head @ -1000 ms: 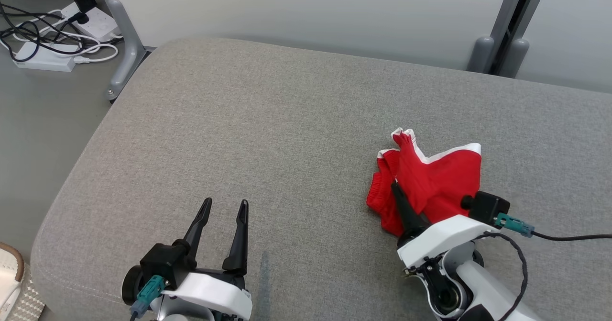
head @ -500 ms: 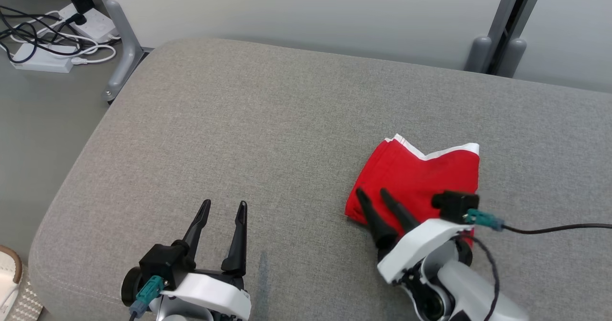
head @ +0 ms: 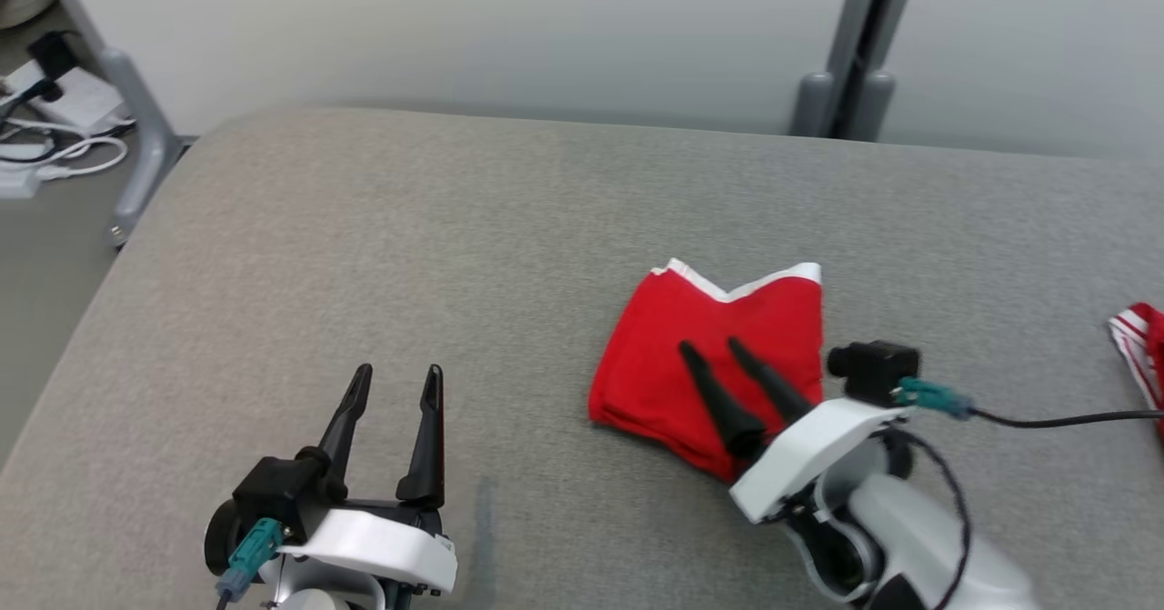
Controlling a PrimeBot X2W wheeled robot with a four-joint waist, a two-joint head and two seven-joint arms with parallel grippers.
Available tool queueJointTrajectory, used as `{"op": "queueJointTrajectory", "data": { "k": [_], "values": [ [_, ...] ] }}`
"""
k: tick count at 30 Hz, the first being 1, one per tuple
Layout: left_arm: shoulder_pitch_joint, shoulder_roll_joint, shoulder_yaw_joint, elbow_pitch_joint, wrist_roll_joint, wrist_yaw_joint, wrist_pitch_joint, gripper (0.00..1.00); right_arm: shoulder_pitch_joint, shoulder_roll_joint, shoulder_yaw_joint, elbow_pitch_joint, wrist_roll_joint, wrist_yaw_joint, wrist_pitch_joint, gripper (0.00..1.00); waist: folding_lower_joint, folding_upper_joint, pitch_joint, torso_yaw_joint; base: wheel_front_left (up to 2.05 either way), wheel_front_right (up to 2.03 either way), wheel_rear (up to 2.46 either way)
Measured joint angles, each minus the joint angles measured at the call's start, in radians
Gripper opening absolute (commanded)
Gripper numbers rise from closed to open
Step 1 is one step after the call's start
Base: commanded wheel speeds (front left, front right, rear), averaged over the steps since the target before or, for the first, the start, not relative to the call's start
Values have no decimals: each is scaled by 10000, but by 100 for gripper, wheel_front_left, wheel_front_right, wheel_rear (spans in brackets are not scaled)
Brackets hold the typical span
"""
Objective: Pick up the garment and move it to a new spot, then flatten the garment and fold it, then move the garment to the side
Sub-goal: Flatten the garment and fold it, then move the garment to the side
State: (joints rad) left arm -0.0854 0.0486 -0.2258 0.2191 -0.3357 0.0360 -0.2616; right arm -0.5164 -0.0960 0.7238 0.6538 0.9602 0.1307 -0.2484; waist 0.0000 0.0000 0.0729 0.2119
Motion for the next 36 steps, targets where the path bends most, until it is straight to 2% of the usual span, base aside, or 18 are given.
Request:
{"op": "queueJointTrajectory", "data": {
  "k": [3,7,10,15,19,28,36],
  "values": [
    [-1,0,125,-111,-2,-2,0,100,-21,-650,-523,-293,-752,0,-86,100,0,0,-47,-382,0,0,0],
    [-14,0,299,-257,31,-10,0,100,297,-1116,-1708,-836,-1478,0,-119,100,1,0,-72,-863,0,0,0],
    [-37,6,489,-437,48,-8,0,100,634,-1465,-2731,-1501,-2723,0,-130,100,0,0,-60,-1199,0,0,0],
    [-38,4,640,-639,140,-12,0,100,1806,-1143,-4541,-2627,-4243,0,-132,100,0,0,-16,-1675,0,0,0],
    [-36,4,656,-755,188,-10,0,100,2545,-709,-5461,-3411,-5252,0,-132,100,0,0,72,-1947,0,0,0],
    [9,4,529,-784,245,19,0,100,3124,-194,-5808,-3772,-5994,0,-132,100,0,0,287,-2195,0,0,0],
    [6,4,353,-711,278,-10,0,100,3171,-107,-5829,-3591,-5875,0,-127,100,0,0,356,-2088,0,0,0]
  ]
}}
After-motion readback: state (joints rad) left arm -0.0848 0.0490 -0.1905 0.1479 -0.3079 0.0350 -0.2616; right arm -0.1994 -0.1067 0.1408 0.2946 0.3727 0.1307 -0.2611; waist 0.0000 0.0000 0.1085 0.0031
